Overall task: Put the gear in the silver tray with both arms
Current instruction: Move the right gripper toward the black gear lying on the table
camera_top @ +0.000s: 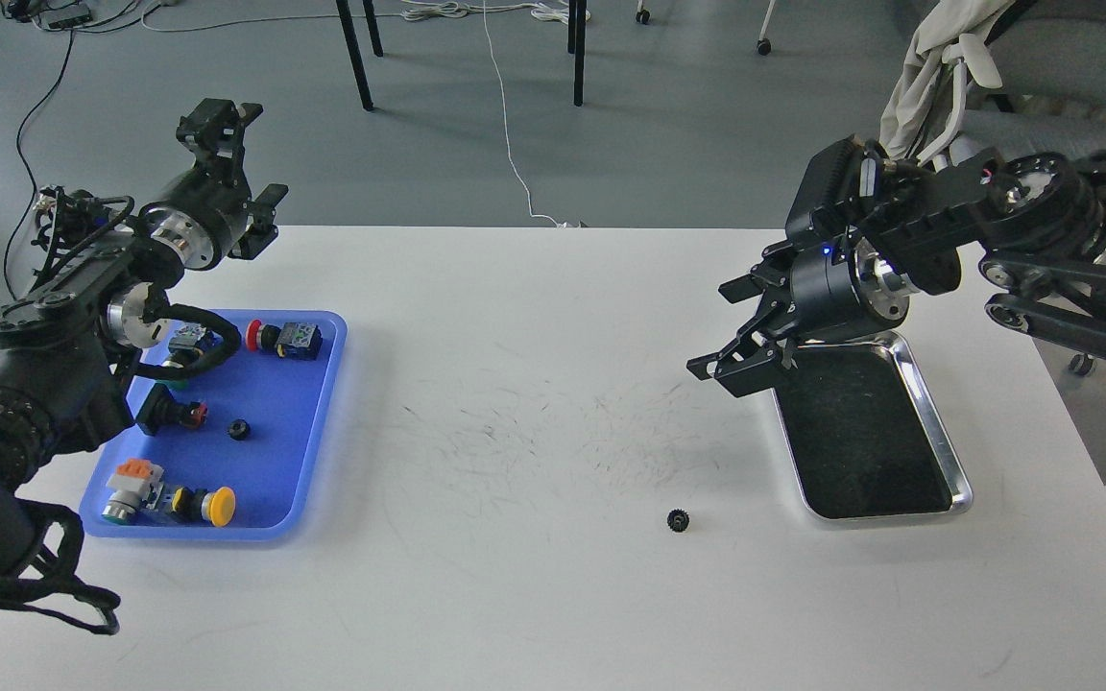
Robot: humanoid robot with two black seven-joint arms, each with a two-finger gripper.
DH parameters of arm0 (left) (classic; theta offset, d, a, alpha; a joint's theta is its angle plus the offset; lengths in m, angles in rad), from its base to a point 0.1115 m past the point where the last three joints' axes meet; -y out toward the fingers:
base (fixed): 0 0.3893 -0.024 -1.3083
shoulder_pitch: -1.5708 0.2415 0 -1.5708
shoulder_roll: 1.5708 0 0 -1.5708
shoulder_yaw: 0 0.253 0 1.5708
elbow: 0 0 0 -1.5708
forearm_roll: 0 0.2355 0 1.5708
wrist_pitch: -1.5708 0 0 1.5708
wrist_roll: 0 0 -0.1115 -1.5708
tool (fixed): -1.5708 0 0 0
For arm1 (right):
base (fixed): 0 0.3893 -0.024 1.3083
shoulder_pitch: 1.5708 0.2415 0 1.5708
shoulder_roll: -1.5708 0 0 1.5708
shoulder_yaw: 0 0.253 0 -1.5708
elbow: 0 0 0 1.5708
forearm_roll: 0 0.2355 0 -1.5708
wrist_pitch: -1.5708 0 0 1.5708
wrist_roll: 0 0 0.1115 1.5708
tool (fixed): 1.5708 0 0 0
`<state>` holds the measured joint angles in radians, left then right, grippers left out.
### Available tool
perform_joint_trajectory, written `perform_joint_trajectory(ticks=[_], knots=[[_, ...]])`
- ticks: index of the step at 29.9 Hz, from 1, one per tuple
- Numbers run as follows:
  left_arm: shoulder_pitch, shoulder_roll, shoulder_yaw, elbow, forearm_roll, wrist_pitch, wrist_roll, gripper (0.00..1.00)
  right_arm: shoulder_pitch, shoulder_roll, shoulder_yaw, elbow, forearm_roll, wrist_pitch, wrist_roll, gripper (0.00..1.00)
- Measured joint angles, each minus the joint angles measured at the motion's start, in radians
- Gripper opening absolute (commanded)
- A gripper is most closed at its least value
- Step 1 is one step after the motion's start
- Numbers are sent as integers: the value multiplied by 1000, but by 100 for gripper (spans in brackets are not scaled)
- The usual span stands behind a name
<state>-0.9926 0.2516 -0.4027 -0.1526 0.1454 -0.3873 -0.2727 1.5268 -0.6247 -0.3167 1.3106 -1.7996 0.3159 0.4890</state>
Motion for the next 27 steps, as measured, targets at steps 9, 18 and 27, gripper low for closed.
perform_joint_trajectory(ticks=[9,18,27], knots=[[17,-6,-49,8,-49,5,32,99,78,64,-101,26,-74,0,0,98],[27,0,-46,12,-48,6,43,99,110,91,-191,104,-99,0,0,97],[44,10,-54,25,-55,-2,76,99,44,140,-194,118,-101,-1,-1,97]])
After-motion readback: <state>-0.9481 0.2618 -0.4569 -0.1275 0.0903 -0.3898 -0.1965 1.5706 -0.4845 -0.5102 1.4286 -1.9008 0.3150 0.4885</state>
